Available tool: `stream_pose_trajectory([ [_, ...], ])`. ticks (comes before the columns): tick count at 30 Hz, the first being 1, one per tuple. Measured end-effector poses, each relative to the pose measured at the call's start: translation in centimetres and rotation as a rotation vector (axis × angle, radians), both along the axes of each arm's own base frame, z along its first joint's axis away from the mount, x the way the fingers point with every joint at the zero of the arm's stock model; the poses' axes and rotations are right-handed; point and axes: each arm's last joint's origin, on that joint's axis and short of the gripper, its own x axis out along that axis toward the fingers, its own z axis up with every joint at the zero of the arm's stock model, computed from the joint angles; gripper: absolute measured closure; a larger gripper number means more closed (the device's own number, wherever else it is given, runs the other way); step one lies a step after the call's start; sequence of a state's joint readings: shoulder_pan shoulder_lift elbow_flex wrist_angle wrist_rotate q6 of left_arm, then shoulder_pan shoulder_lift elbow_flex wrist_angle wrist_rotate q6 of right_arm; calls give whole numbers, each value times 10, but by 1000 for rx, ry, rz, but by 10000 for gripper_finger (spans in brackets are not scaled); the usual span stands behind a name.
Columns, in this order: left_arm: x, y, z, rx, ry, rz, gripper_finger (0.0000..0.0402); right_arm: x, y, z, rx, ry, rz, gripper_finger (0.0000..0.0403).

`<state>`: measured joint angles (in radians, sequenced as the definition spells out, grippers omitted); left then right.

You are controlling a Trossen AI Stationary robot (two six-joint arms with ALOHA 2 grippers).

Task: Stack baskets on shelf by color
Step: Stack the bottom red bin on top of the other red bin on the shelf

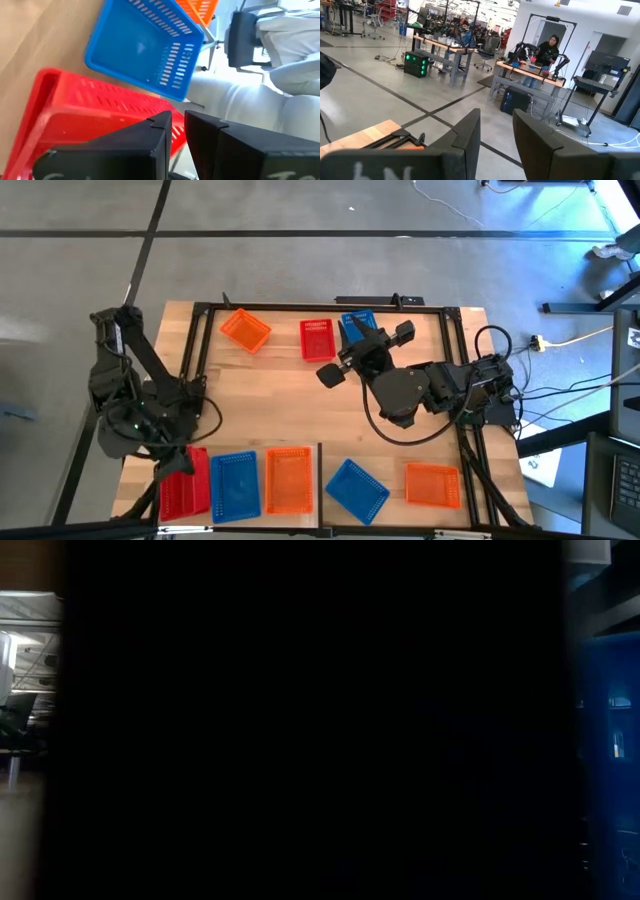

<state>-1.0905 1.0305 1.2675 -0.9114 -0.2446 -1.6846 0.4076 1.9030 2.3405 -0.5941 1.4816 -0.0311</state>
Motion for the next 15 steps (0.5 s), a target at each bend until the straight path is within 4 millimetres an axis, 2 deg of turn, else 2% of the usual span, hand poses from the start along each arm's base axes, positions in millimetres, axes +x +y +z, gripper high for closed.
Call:
stream_pose_trajectory([
  [15,2,0,-8,83,35,-3,359,0,0,0,-2,4,0,286],
])
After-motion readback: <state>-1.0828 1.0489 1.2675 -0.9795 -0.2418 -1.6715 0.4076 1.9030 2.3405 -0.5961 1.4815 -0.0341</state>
